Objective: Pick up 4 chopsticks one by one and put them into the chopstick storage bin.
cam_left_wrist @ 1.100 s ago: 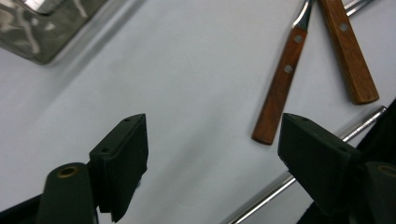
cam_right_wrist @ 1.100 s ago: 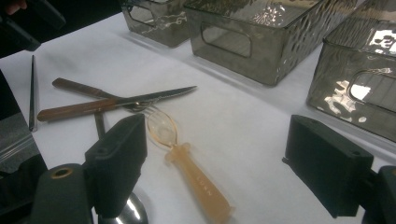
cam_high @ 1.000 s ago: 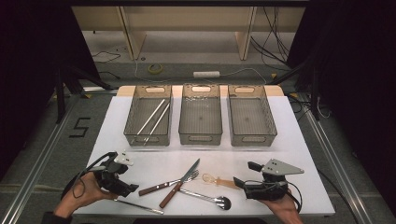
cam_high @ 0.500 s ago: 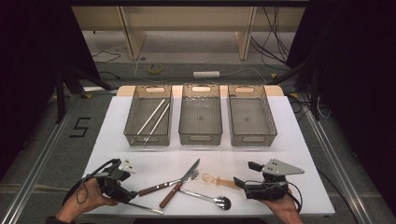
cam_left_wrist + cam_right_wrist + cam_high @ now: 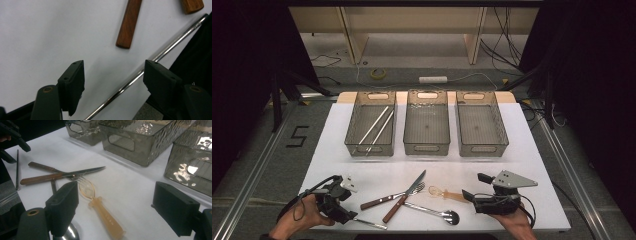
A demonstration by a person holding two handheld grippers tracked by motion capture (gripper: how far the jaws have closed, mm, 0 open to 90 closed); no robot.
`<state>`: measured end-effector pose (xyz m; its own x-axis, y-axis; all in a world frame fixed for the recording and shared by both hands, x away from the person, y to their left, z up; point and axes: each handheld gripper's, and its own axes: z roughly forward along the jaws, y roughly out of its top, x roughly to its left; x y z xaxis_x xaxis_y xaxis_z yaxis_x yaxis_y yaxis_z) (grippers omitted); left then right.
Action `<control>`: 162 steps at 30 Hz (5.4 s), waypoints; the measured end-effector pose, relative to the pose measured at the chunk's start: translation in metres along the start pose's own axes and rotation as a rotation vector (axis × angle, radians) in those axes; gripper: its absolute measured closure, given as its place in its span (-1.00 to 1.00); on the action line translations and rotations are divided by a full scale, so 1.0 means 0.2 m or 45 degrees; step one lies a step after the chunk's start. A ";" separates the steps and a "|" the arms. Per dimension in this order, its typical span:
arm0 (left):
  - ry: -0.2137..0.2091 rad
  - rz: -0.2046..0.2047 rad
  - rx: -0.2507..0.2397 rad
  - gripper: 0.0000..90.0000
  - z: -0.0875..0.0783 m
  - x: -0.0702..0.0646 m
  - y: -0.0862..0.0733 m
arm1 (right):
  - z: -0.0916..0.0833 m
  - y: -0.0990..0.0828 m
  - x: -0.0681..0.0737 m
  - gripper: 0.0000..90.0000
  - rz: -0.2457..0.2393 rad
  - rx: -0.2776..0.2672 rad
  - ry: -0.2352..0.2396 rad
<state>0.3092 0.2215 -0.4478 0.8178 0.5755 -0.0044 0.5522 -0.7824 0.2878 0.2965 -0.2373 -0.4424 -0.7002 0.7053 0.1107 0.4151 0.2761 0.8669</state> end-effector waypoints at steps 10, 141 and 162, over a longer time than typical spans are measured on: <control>-0.015 0.042 0.101 -0.12 0.04 -0.01 -0.03 | 0.00 0.00 0.00 -0.52 0.001 0.001 0.001; 0.203 -0.222 -0.574 0.90 -0.38 0.53 0.66 | 0.00 0.00 0.00 -0.51 0.001 0.007 0.002; 0.280 -0.393 -0.591 0.90 -0.25 0.78 0.72 | 0.01 0.00 0.00 -0.51 0.002 0.012 0.012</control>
<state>0.5076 0.2105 -0.3594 0.5506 0.8342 0.0298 0.5899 -0.4141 0.6932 0.2973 -0.2367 -0.4436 -0.7046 0.6999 0.1168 0.4220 0.2811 0.8619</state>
